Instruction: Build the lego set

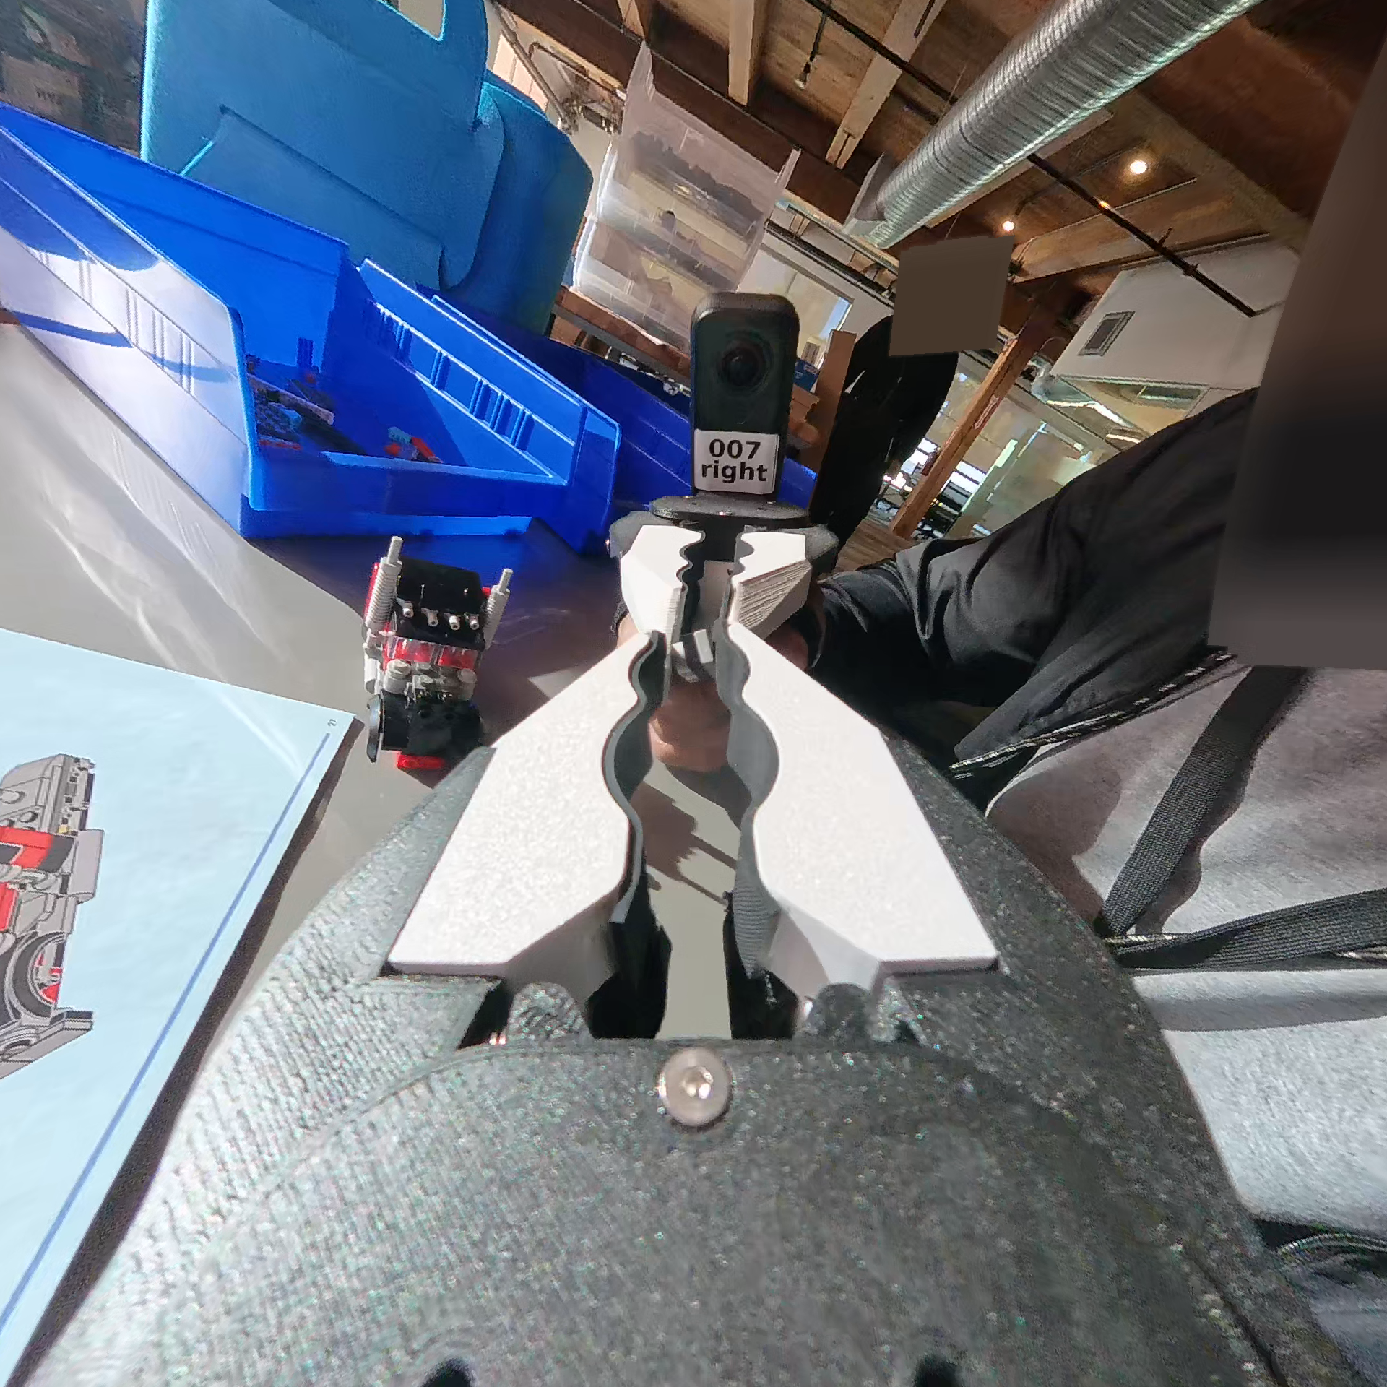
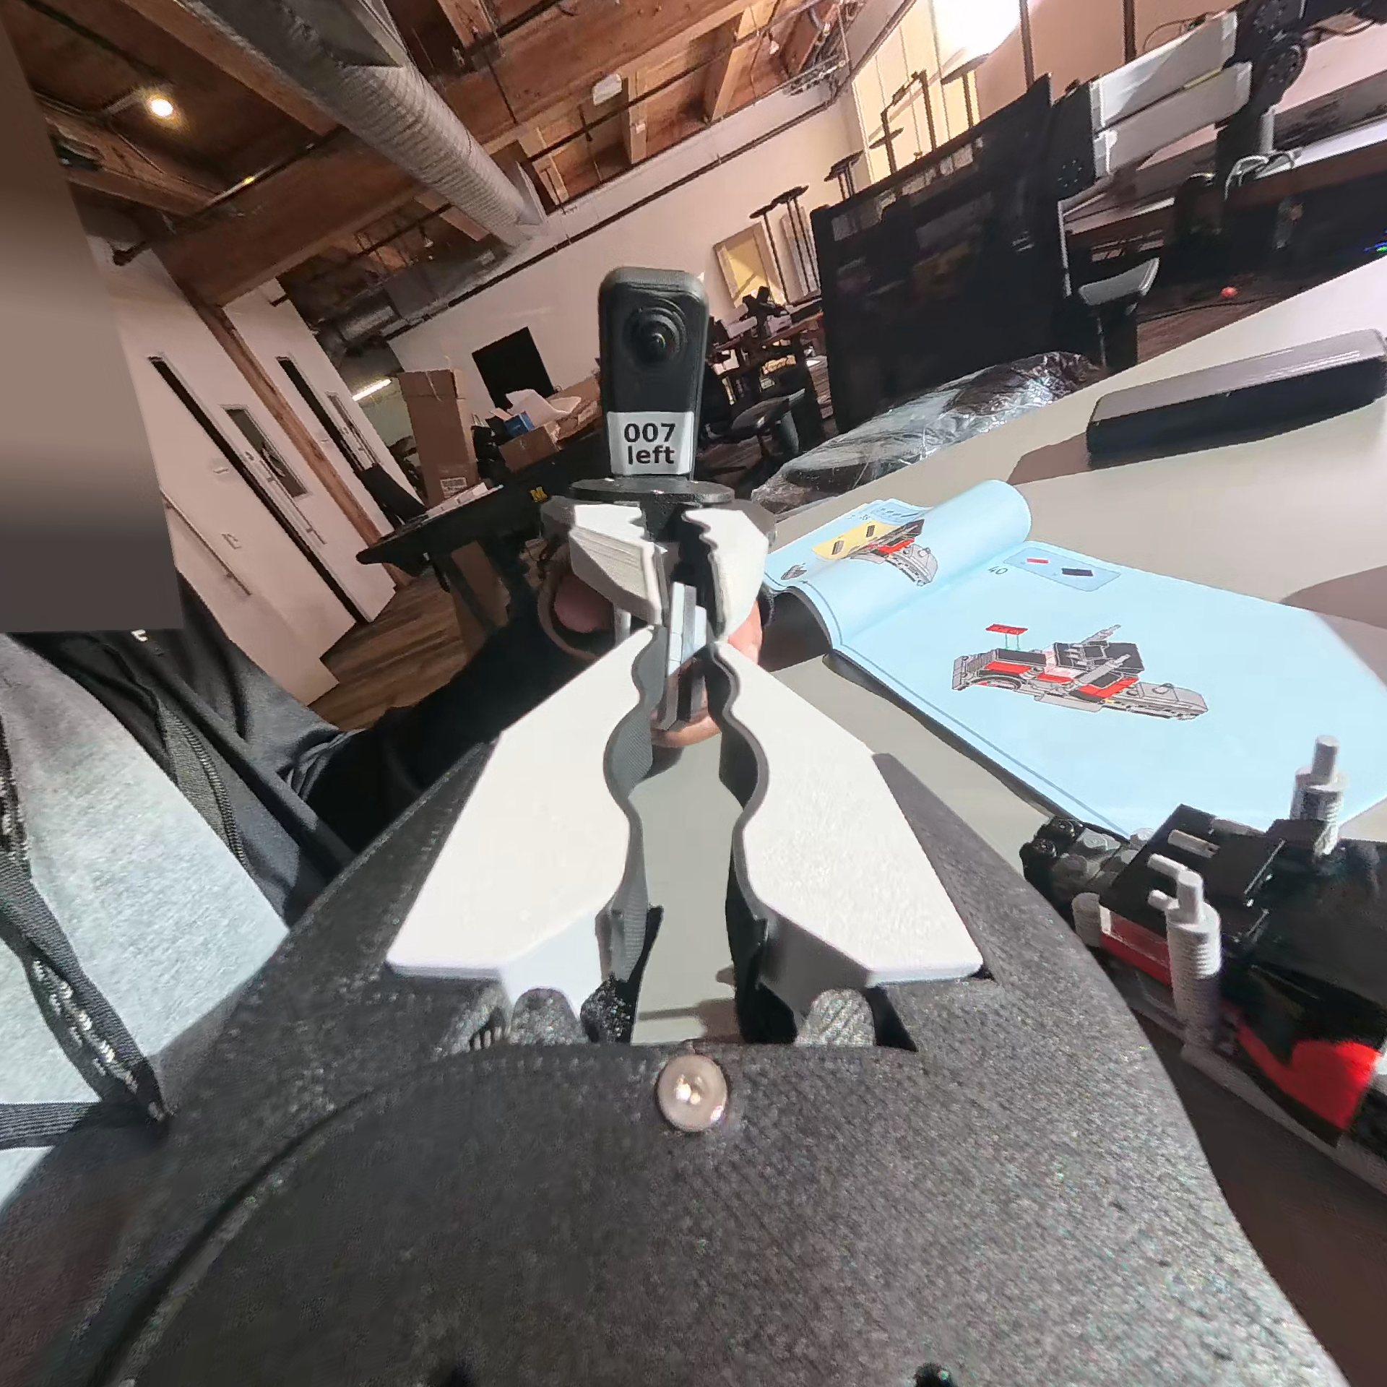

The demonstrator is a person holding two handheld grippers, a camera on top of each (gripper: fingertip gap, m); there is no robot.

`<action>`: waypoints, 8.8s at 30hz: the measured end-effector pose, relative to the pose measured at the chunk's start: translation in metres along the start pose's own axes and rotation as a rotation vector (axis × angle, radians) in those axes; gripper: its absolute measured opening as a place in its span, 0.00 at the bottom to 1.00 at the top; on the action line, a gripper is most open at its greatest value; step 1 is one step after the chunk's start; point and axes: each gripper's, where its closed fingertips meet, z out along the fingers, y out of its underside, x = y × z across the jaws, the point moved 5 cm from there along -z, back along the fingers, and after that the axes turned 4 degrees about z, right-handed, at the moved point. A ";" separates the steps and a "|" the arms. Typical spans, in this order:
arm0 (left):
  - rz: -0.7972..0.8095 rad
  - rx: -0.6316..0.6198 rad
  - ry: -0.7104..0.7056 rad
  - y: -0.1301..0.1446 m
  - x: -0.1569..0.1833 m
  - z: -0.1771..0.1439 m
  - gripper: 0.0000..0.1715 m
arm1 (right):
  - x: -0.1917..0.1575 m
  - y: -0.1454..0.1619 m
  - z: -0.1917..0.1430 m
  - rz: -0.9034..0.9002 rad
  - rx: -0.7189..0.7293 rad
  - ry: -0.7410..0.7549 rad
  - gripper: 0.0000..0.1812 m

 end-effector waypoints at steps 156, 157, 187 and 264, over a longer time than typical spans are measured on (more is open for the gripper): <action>-0.314 0.170 -0.039 -0.004 -0.026 -0.026 0.06 | 0.032 0.056 -0.011 -0.772 -0.672 0.328 0.16; -0.314 0.168 -0.041 -0.004 -0.026 -0.026 0.06 | 0.032 0.055 -0.011 -0.764 -0.665 0.318 0.18; 0.087 -0.072 -0.010 0.011 0.008 -0.001 0.17 | -0.003 0.015 -0.005 -0.510 -0.223 0.085 0.05; 0.153 -0.284 -0.080 0.032 0.002 0.009 0.06 | 0.018 0.032 -0.009 -0.479 -0.470 0.124 0.19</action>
